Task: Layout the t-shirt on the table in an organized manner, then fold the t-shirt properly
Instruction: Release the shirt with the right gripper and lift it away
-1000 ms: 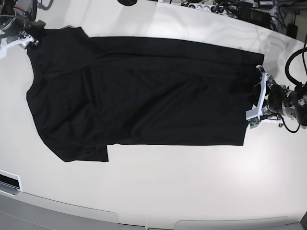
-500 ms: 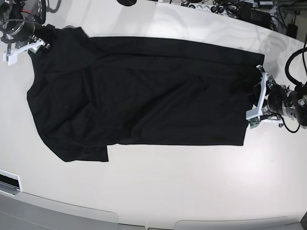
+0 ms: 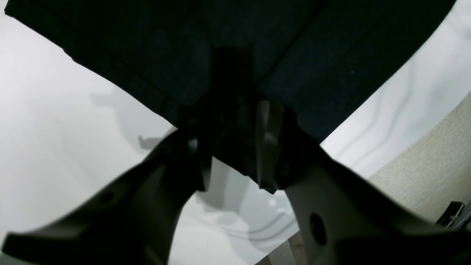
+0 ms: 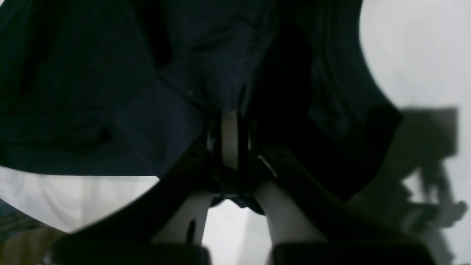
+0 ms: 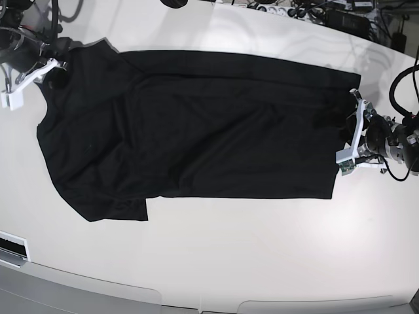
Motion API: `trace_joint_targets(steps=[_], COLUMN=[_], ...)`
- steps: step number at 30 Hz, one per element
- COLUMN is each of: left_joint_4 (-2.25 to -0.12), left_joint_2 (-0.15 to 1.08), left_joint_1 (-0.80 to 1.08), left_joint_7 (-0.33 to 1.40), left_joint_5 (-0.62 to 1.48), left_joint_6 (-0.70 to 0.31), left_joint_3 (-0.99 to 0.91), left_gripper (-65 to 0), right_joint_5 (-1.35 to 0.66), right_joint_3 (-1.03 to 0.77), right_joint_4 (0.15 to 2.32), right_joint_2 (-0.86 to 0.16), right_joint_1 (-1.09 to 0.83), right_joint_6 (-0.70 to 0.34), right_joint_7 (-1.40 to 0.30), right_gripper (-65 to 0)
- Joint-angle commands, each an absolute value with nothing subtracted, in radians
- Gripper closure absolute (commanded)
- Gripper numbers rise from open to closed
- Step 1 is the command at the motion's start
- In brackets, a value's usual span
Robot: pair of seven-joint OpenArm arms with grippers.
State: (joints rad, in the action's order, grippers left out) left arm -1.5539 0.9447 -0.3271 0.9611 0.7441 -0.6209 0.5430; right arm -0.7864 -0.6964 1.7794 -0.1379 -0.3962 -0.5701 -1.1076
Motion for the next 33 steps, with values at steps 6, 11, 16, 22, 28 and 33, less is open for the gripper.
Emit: trace_joint_targets(steps=[6,11,16,22,28,33], left_joint_4=[-1.562,-1.562,-1.562,-1.562,-1.562,-1.562], left_joint_2=[0.964,0.964,0.964,0.964,0.964,0.964], left_joint_1=[-0.346,-0.346,-0.346,-0.346,-0.346,-0.346], left_joint_7=[0.951,0.953,0.963,0.966,0.970,0.969], left_joint_5=[0.753,0.753,0.753,0.753,0.753,0.753], left_joint_6=[-0.620,-0.620,-0.620,-0.620,-0.620,-0.620], left_joint_3=[0.531,0.531,0.531,0.531,0.531,0.531], left_gripper=[-21.2,-21.1,-21.1,-21.1,-21.1,-21.1], right_joint_5=[-0.804,-0.804,-0.803,-0.758,-0.778,-0.804], right_joint_3=[-0.702,-0.702,-0.702,-0.702,-0.702,-0.702], right_joint_4=[1.849,1.849,1.844,1.843,1.843,1.845], right_joint_2=[-0.152,-0.152,-0.150,-0.150,-0.150,-0.150], right_joint_1=[-0.394,-0.409,-0.438,-0.440,-0.440,-0.438], right_joint_6=[-0.577,-0.578,-0.569,-0.594,-0.595,-0.596], right_joint_7=[-1.114,-1.123,-1.088,-1.066,-1.071,-1.097], right_gripper=[0.0,0.0,-11.7,0.0,0.0,0.0])
